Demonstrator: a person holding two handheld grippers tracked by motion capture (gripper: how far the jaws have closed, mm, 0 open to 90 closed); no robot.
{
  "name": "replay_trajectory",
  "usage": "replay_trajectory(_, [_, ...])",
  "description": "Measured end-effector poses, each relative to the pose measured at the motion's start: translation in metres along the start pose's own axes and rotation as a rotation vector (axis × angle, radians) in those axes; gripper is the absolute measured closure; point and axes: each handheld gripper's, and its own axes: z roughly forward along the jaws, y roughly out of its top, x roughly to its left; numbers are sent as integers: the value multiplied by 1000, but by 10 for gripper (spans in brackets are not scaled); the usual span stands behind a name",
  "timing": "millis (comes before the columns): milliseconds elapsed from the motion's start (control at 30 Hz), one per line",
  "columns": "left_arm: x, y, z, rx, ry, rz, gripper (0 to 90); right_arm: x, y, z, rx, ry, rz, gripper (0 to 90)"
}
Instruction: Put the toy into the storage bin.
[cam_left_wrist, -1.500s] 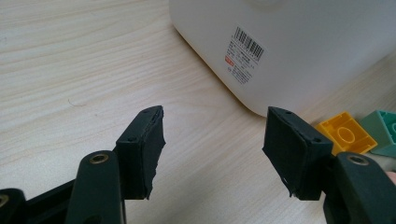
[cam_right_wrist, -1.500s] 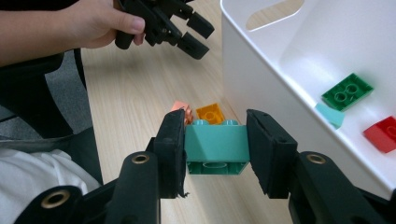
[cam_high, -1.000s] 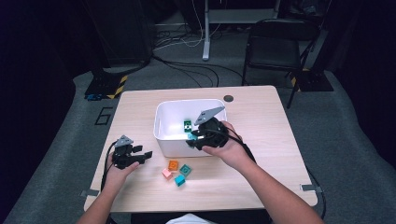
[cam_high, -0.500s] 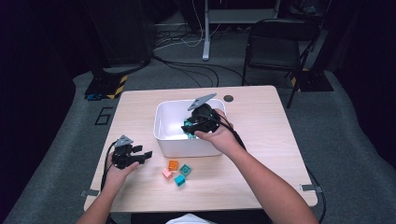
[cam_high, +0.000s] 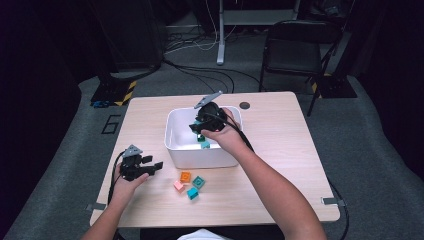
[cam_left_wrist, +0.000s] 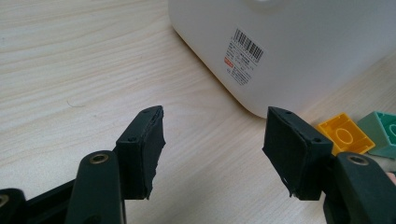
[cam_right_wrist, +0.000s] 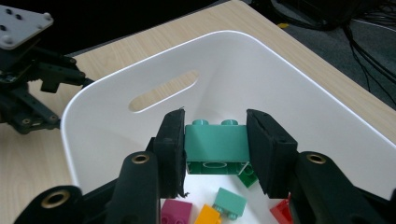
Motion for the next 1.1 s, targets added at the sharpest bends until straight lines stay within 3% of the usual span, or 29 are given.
replay_trajectory(267, [-1, 0, 1, 1, -3, 5, 377, -13, 0, 24, -11, 2, -10, 579])
replay_trajectory(433, [-1, 0, 2, -1, -4, -1, 376, -22, 0, 35, 23, 5, 40, 579])
replay_trajectory(467, [0, 0, 1, 5, -6, 4, 377, -26, 0, 39, 17, 3, 26, 579])
replay_trajectory(567, [-1, 0, 1, 10, -8, 3, 377, -30, -2, 43, 48, 4, 69, 578])
replay_trajectory(700, [0, 0, 1, 9, -6, 1, 376, -36, -5, 48, 60, -8, 59, 574])
replay_trajectory(900, [0, 1, 1, 18, -9, 13, 377, -34, -5, 46, 66, -5, 55, 536])
replay_trajectory(1100, [0, 0, 1, 9, -6, 1, 377, -25, 0, 32, 45, -5, 48, 537])
